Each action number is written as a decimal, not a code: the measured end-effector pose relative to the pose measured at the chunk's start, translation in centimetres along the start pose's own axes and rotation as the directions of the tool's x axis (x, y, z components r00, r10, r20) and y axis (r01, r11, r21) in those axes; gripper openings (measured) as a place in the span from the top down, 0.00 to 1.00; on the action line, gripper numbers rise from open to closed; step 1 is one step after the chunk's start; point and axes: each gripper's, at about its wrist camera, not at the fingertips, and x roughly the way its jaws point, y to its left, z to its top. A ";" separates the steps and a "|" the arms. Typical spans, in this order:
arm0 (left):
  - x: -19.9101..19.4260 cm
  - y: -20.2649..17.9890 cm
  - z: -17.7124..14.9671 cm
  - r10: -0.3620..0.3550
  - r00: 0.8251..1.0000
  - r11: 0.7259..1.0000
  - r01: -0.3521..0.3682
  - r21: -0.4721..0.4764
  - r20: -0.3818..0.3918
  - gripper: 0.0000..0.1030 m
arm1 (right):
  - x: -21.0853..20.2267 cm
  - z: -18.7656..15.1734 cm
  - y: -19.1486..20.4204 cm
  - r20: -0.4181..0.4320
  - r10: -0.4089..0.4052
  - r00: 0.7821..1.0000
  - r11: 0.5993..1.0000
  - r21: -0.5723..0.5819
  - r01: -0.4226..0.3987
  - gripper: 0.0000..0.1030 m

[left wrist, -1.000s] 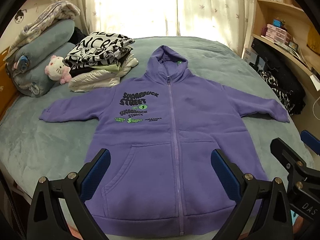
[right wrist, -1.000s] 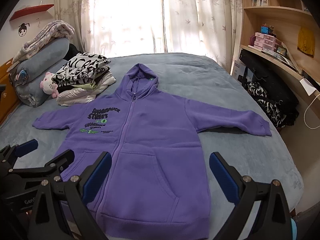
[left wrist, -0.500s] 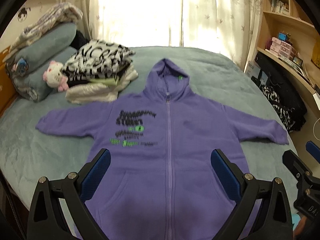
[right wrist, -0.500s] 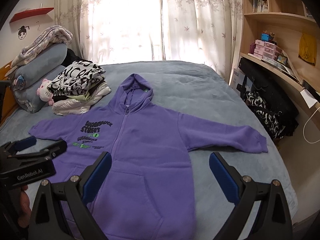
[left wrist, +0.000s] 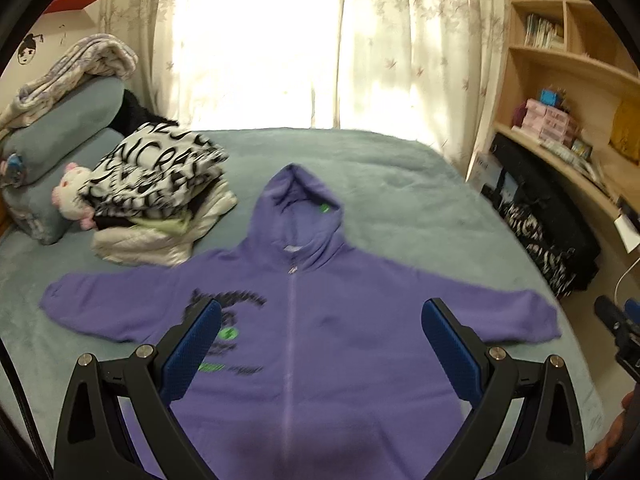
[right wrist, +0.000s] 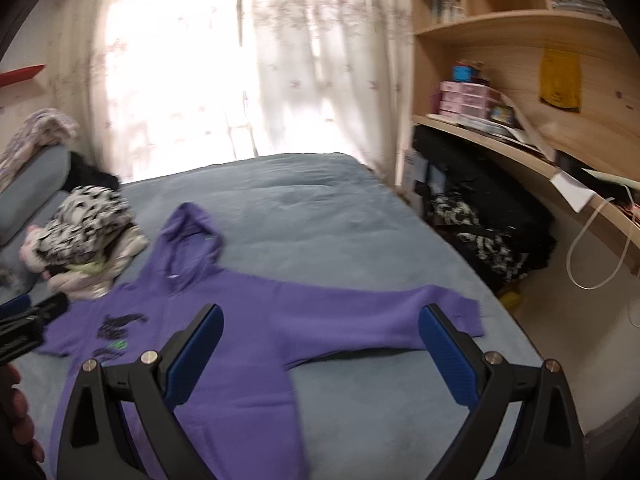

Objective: Fold large clothes
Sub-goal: 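Grasp the hoodie sleeve cuff with the right gripper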

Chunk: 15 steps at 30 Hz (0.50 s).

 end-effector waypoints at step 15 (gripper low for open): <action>13.7 -6.0 -2.4 -0.014 0.987 1.000 0.018 0.023 -0.161 0.03 | 14.3 -5.1 -12.2 -0.309 -0.025 0.951 0.954 0.278 0.116 0.04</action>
